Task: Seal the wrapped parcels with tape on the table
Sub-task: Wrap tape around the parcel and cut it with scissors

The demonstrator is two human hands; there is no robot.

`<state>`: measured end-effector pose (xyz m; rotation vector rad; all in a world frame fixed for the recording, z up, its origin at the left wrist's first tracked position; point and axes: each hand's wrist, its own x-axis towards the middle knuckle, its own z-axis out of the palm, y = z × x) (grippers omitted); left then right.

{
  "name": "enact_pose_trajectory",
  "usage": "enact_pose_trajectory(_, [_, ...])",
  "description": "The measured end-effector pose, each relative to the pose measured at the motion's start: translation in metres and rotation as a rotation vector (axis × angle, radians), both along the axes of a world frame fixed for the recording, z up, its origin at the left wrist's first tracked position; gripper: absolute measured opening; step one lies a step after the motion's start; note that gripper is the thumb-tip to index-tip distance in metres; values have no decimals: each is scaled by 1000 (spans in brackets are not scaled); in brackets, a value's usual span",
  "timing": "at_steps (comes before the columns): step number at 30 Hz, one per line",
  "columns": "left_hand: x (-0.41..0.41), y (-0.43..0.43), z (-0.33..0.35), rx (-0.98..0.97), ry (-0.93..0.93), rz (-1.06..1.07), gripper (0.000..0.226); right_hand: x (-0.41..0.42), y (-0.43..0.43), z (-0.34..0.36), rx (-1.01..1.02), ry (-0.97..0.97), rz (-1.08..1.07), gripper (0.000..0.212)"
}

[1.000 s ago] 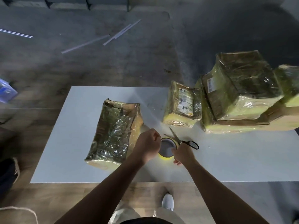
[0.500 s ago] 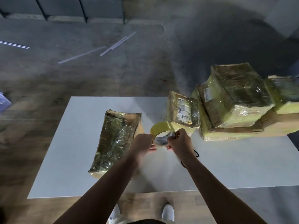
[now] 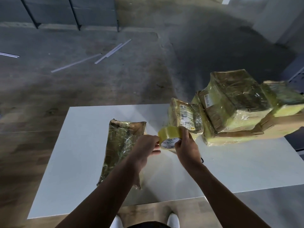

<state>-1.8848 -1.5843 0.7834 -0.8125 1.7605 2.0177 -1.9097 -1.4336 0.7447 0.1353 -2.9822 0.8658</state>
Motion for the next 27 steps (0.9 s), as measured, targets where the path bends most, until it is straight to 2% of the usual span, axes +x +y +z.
enact_pose_trajectory(8, [-1, -8, 8, -65, 110, -31, 18, 3, 0, 7, 99, 109, 45, 46])
enact_pose_trajectory(11, [0, -7, 12, -37, 159, 17, 18, 5, -1, 10, 35, 113, 21, 46])
enact_pose_trajectory(13, [3, -8, 12, -57, 179, 29, 20, 5, -2, 15, -95, 74, -6, 45])
enact_pose_trajectory(15, [7, -13, 9, -61, 188, -30, 16, 5, -4, 24, -358, -102, -55, 42])
enact_pose_trajectory(18, [13, -23, 8, 36, 259, -163, 26, 3, -7, 33, -706, -408, -142, 33])
enact_pose_trajectory(22, [17, -31, 7, -31, 300, -248, 26, 1, -14, 42, -884, -636, -213, 22])
enact_pose_trajectory(27, [17, -37, 6, 80, 333, -315, 24, 3, -25, 44, -1075, -846, -284, 18])
